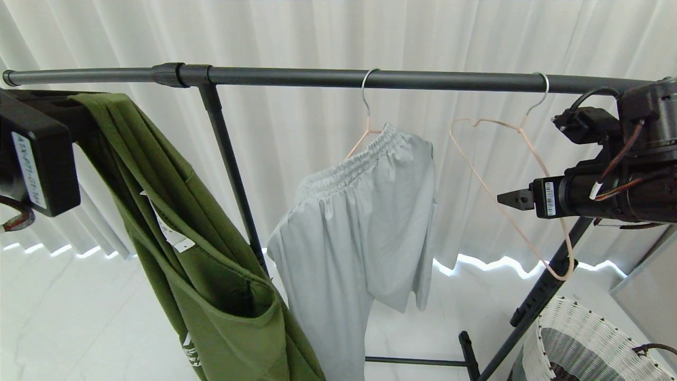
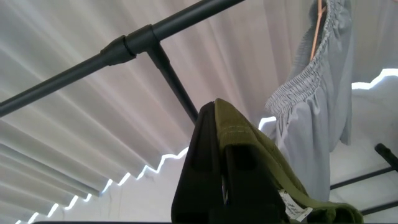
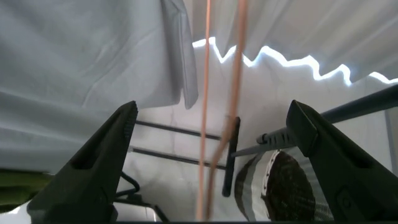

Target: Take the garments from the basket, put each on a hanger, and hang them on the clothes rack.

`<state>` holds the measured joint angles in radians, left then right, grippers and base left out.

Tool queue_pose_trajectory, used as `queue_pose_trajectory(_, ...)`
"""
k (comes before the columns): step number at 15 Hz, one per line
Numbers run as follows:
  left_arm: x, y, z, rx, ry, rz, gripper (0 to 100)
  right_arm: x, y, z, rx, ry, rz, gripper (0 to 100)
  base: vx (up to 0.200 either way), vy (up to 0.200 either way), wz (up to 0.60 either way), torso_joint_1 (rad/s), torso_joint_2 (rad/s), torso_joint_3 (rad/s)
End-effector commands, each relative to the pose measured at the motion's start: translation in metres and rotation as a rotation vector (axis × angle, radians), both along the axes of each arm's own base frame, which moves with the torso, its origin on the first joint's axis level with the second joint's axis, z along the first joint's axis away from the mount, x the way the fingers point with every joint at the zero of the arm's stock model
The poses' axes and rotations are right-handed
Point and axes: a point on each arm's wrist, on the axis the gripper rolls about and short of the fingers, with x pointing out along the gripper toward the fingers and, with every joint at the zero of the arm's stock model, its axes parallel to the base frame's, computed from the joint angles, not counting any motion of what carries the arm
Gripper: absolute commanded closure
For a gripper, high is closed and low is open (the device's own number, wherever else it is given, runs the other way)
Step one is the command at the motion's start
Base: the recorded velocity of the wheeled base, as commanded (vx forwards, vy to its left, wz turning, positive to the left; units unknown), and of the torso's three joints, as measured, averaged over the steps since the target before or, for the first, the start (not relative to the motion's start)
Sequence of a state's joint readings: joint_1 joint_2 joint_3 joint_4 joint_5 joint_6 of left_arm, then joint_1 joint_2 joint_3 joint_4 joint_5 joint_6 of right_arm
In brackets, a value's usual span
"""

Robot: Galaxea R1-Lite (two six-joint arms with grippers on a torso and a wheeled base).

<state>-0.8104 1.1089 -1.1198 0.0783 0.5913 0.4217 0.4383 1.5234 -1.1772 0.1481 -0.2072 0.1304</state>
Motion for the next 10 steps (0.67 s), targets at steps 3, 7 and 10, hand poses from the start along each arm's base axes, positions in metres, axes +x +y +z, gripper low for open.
queue_pose_trajectory(3, -0.0002, 0.0003, -0.0021, 0.005, 0.004, 0.001, 100, 0.0048, 0.0015, -0.0033, -0.005, 0.011, -0.003, 0, 0.000, 0.000, 0.00, 0.000, 0.00, 0.000)
queue_pose_trajectory(7, -0.0006, 0.0007, -0.0019, 0.003, 0.003, 0.000, 100, 0.0072, -0.0038, -0.0029, -0.002, 0.010, -0.025, 100, 0.000, 0.000, 0.00, 0.000, 0.00, 0.000)
queue_pose_trajectory(10, -0.0002, 0.0003, -0.0021, 0.005, 0.004, 0.000, 100, 0.0083, -0.0065, -0.0029, -0.002, 0.010, -0.036, 100, 0.000, 0.000, 0.00, 0.000, 0.00, 0.000)
